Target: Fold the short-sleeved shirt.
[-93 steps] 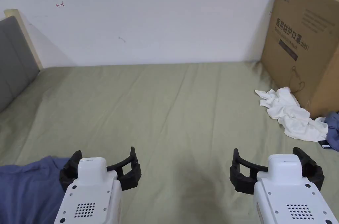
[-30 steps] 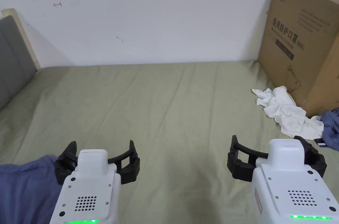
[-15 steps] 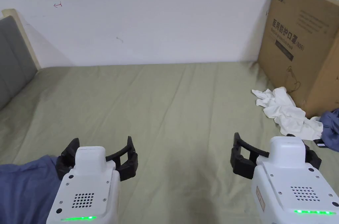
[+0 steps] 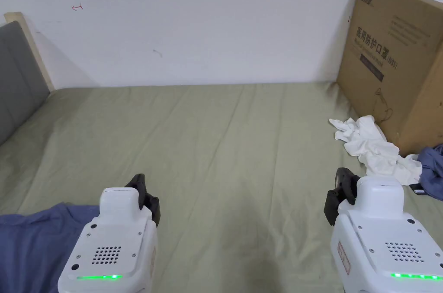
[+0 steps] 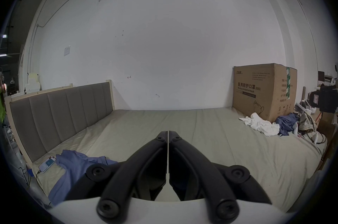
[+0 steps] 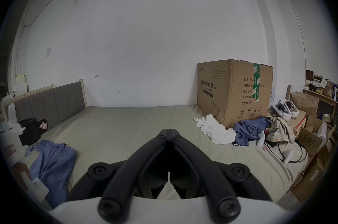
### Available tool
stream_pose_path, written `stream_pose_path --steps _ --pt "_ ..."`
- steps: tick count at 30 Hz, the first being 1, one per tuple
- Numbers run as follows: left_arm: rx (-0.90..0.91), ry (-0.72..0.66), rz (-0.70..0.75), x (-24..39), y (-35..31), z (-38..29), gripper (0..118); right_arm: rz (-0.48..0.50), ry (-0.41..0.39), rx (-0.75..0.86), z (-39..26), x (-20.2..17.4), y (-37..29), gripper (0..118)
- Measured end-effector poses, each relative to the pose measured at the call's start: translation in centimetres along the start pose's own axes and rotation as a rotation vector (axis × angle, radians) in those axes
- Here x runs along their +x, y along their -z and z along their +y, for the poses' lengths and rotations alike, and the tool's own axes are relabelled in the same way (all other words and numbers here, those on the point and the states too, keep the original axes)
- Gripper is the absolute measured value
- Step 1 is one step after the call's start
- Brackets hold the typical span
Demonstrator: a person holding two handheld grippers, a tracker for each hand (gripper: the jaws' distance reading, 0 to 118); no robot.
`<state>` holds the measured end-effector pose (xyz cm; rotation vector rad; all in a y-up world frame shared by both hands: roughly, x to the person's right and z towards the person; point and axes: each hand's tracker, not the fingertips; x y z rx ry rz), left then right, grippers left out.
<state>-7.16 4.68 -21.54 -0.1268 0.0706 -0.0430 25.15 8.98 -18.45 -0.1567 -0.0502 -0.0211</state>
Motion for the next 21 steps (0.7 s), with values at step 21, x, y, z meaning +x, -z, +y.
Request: stream_pose_path --steps 21 --pt "-0.034 -0.066 0.473 -20.4 -9.3 -0.7 4 0.458 -0.038 -0.015 -0.1 -18.5 2.4 2"
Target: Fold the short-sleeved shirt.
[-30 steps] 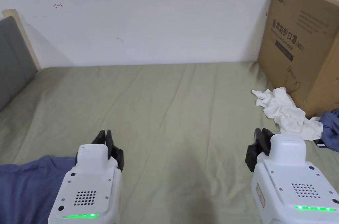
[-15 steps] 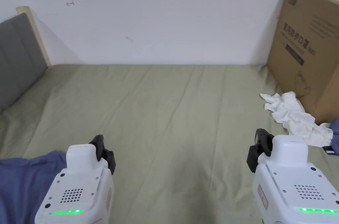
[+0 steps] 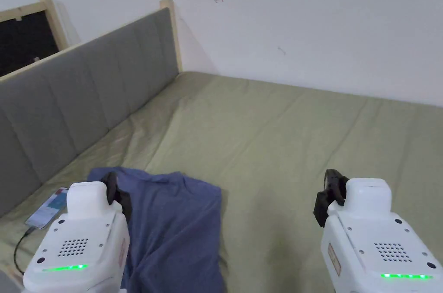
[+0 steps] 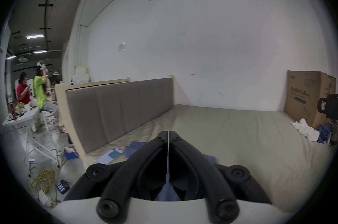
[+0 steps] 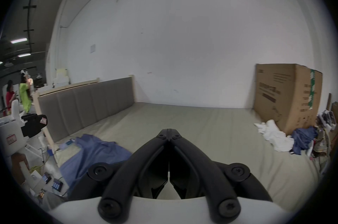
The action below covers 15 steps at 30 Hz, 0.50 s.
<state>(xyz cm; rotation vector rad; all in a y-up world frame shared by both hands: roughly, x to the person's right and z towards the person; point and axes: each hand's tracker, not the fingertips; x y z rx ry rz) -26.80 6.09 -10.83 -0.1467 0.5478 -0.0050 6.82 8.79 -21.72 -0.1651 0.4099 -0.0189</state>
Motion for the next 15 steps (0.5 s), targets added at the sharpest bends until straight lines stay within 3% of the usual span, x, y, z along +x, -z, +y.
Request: stream_pose_path --steps 9,15 --pt "-0.025 0.011 0.144 -8.0 -2.1 -0.6 4 0.193 -0.02 -0.043 -0.9 -7.8 2.6 2" --pt "-0.192 -0.018 0.06 -9.2 -0.5 -1.9 4 0.232 -0.027 -0.055 -1.5 -9.1 2.6 2"
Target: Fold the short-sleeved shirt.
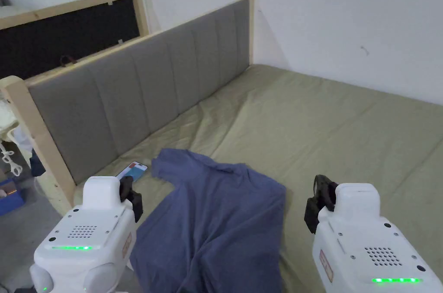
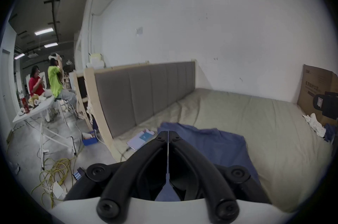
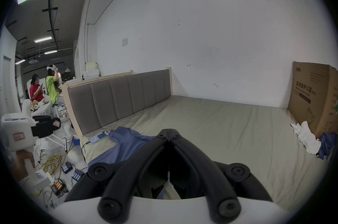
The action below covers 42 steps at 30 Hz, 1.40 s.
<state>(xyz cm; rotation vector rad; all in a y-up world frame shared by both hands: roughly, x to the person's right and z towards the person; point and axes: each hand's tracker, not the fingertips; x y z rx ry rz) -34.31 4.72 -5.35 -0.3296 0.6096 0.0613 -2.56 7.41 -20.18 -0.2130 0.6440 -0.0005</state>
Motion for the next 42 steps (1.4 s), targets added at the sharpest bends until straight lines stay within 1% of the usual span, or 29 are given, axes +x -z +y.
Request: stream_pose_path --steps 5,14,16,17,18,19,20,21,22,23,24,27,33,34,36,37,40,41,42 --pt "-0.098 -0.061 -0.092 1.5 3.0 -0.9 4 -0.022 -0.016 -0.01 -0.1 1.0 -0.3 2" --pt "-0.276 -0.042 -0.236 7.3 10.0 -1.8 4 -0.107 -0.031 -0.024 -0.2 5.0 -1.3 2" --pt "-0.365 -0.018 -0.268 8.6 11.8 -2.0 5 -0.131 -0.026 -0.032 -0.4 5.9 -1.4 2" --pt "-0.413 -0.006 -0.267 9.3 12.7 -2.2 8 -0.141 -0.022 -0.033 -0.5 6.4 -1.5 2" --pt "-0.453 0.008 -0.268 9.8 13.4 -2.4 23 -0.151 -0.017 -0.036 -0.6 6.7 -1.5 2" --pt "-0.483 0.007 -0.262 10.4 14.2 -2.8 48 -0.163 -0.012 -0.041 -0.7 7.1 -1.6 2" --pt "-0.544 0.009 -0.235 11.0 15.1 -3.2 80 -0.172 -0.01 -0.044 -0.9 7.5 -1.7 2" --pt "-0.58 0.011 -0.236 11.4 15.7 -3.6 99 -0.178 -0.005 -0.047 -1.0 7.8 -1.8 2" --pt "-0.599 0.008 -0.242 11.6 16.3 -4.2 102 -0.182 0.003 -0.052 -1.2 8.2 -1.8 2" --pt "-0.632 0.005 -0.239 11.9 17.0 -4.7 106 -0.187 0.011 -0.055 -1.3 8.5 -1.9 2" --pt "-0.673 0.007 -0.243 12.2 17.5 -5.2 118 -0.192 0.016 -0.059 -1.5 8.8 -1.9 2" --pt "-0.718 0.024 -0.249 12.8 18.3 -6.8 118 -0.212 0.022 -0.073 -2.0 9.5 -2.0 2" --pt "-0.813 0.081 -0.207 14.0 20.2 -9.8 118 -0.236 0.036 -0.107 -2.9 10.8 -1.9 2" --pt "-0.835 0.09 -0.189 14.2 20.3 -10.2 113 -0.238 0.039 -0.112 -3.0 11.0 -1.9 2" --pt "-0.847 0.068 -0.2 14.4 20.1 -10.6 94 -0.244 0.045 -0.12 -3.2 11.4 -2.0 2" --pt "-0.841 0.073 -0.189 14.6 19.8 -10.7 92 -0.246 0.047 -0.123 -3.3 11.5 -2.0 2" --pt "-0.785 0.117 -0.206 14.7 18.7 -10.1 80 -0.259 0.055 -0.122 -3.4 12.0 -2.2 2" --pt "-0.774 0.123 -0.219 14.6 18.5 -9.8 68 -0.262 0.064 -0.121 -3.4 12.2 -2.2 2" --pt "-0.766 0.12 -0.213 14.5 18.3 -9.7 41 -0.265 0.074 -0.118 -3.4 12.3 -2.3 2"
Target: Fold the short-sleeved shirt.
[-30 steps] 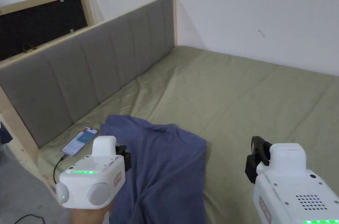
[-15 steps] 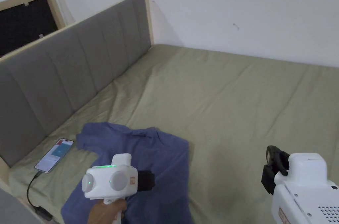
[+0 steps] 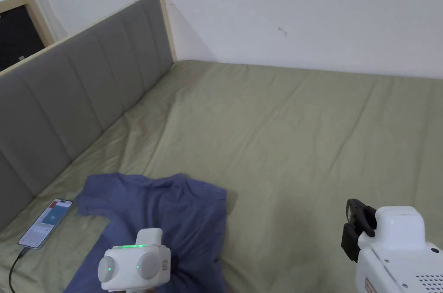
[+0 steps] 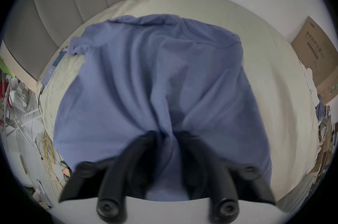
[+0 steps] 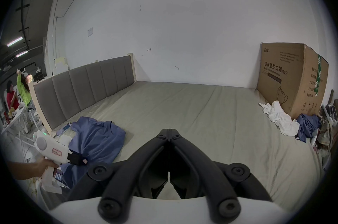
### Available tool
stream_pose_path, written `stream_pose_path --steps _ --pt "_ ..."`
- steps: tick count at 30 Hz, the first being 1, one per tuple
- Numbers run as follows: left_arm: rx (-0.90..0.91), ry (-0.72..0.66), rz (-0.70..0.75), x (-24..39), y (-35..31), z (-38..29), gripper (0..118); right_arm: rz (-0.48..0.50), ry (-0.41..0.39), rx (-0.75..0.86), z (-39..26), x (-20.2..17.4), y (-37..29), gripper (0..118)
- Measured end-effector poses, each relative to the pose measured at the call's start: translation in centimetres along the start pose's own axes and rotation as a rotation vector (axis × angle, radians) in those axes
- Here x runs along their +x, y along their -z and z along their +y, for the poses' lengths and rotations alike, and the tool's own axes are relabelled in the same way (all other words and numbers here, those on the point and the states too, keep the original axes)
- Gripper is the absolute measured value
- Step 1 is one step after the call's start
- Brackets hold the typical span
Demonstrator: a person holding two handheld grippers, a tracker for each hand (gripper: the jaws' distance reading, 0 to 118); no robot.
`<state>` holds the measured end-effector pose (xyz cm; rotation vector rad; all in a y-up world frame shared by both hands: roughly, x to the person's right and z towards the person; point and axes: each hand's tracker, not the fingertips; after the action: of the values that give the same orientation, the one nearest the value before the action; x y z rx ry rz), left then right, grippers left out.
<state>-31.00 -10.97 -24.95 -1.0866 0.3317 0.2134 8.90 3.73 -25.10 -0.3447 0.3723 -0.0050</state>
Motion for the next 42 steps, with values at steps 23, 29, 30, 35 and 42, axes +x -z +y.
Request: stream_pose_path --steps 23,29,30,35,42 --pt "0.254 -0.075 -0.653 11.2 -14.5 6.5 15 -0.104 0.075 0.111 1.7 6.7 -6.2 2" --pt "0.299 0.08 -0.767 19.3 -18.6 10.0 15 -0.163 0.081 0.151 2.3 9.9 -9.1 2" --pt "0.306 0.101 -0.776 20.7 -19.1 10.2 15 -0.178 0.079 0.159 2.4 10.4 -9.6 2" --pt "0.297 0.227 -0.84 28.1 -20.8 10.4 15 -0.261 0.06 0.194 2.8 13.4 -12.4 2" --pt "0.226 0.411 -0.913 36.2 -21.2 6.7 15 -0.358 0.06 0.212 2.5 16.6 -15.6 2"
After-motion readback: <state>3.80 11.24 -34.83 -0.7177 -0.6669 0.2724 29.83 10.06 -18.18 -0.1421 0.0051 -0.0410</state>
